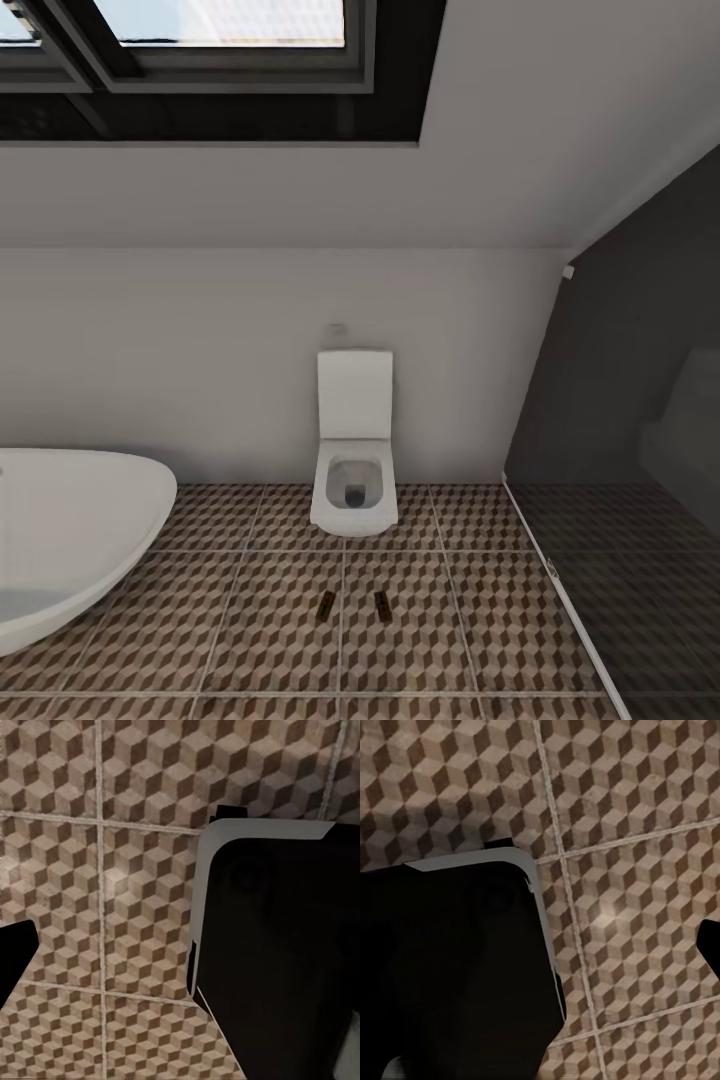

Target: Take the four mousetraps from the cabinet in the bathroom and place them on the bathroom floor. Make sure all four end up on the same floor surface, and ensure that at least two of them are either under or directly next to the same bathroom sink.

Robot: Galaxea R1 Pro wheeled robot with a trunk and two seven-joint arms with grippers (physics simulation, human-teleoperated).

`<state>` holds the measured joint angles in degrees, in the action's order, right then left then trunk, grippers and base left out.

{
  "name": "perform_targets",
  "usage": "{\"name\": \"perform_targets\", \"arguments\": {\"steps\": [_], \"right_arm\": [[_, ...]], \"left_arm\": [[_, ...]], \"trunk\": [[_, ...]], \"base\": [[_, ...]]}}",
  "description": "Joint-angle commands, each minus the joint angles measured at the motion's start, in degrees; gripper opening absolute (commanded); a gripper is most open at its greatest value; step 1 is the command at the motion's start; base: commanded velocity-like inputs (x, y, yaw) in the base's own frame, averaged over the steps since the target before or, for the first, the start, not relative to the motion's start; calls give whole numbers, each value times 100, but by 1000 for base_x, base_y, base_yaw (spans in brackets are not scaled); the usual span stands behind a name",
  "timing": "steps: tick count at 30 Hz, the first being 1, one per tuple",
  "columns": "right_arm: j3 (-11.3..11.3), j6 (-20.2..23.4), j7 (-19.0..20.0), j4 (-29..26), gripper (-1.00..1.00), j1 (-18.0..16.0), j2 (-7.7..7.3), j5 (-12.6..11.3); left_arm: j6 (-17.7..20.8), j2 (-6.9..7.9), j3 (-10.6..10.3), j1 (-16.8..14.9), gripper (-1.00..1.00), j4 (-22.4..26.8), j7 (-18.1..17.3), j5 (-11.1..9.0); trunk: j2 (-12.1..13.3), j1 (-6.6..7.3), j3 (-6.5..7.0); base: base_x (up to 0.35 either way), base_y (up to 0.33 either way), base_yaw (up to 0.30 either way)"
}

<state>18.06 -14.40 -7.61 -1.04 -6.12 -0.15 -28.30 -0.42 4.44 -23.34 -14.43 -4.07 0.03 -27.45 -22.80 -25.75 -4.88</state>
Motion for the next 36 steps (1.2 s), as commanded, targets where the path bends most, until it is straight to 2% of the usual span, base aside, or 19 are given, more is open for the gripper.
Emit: {"name": "perform_targets", "arguments": {"steps": [1,9,18,28,36], "right_arm": [[48,-2,-18,-2,100,-3,5,-44],[48,188,-21,-1,100,-2,19,-44],[48,303,-4,-5,100,-2,3,-44],[48,309,-3,-16,100,-2,2,-44],[48,301,-12,-24,100,-2,7,-47]], "left_arm": [[-2,-5,-48,-7,100,-11,27,-47],[5,-16,-54,-7,100,-28,348,-49],[6,-21,-55,8,100,-39,443,-49],[6,-105,-54,377,100,-41,445,-49],[6,-127,-54,523,100,-33,445,-49]], "trunk": [[-12,-3,-12],[-12,-3,-12],[-12,-3,-12],[-12,-3,-12],[-12,-3,-12]], "base": [[0,0,0],[0,0,0],[0,0,0],[0,0,0],[0,0,0]]}}
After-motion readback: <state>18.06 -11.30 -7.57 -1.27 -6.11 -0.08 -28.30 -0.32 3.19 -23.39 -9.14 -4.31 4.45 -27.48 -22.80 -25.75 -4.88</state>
